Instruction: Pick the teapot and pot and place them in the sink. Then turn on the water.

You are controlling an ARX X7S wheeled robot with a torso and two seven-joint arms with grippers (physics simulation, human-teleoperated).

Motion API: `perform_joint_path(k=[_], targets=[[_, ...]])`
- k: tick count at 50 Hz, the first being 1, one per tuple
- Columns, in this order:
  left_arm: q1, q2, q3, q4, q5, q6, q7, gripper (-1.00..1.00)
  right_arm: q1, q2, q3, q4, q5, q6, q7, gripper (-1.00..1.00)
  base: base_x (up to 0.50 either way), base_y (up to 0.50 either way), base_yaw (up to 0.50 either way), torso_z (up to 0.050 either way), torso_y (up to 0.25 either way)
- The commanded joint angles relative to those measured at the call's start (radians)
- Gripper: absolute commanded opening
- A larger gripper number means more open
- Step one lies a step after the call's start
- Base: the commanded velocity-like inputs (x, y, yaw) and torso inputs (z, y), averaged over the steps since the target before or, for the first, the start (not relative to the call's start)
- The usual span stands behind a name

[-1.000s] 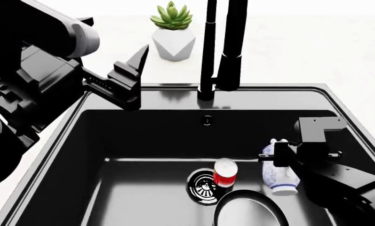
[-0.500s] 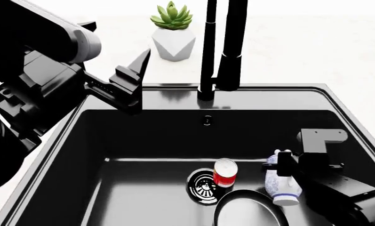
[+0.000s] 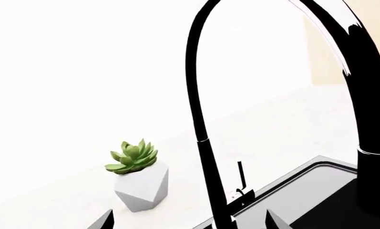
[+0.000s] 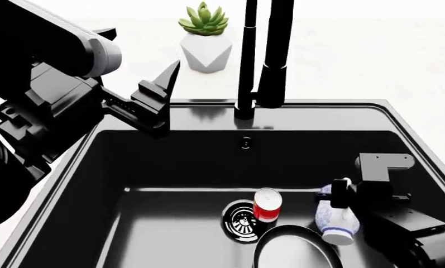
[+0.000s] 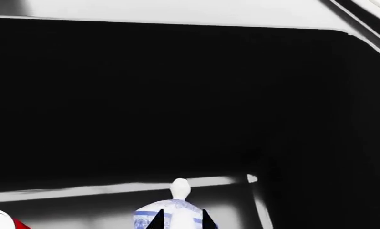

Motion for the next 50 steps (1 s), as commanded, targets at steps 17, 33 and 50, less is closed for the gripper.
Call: perform_joint_path(k=[17, 33, 50], targets=[[0.012, -0.004, 0.0, 0.002, 0.002, 0.011, 0.002, 1.0, -0.005, -0.021, -0.03, 0.07, 0.017, 0.027, -0.018, 1.0, 0.0, 0.0, 0.0, 0.0, 0.0], [0.027, -0.011, -0.003, 0.01, -0.003, 0.02, 0.003, 1.0, -0.02, 0.207, 0.095, -0.384, 0.136, 0.138, 0.252, 1.0, 0.0, 0.0, 0.0, 0.0, 0.0], [0.024, -0.018, -0.011, 0.018, -0.019, 0.026, -0.005, 1.0, 0.07, 0.317, 0.148, -0.665, 0.228, 0.247, 0.37, 1.0, 0.0, 0.0, 0.0, 0.0, 0.0]])
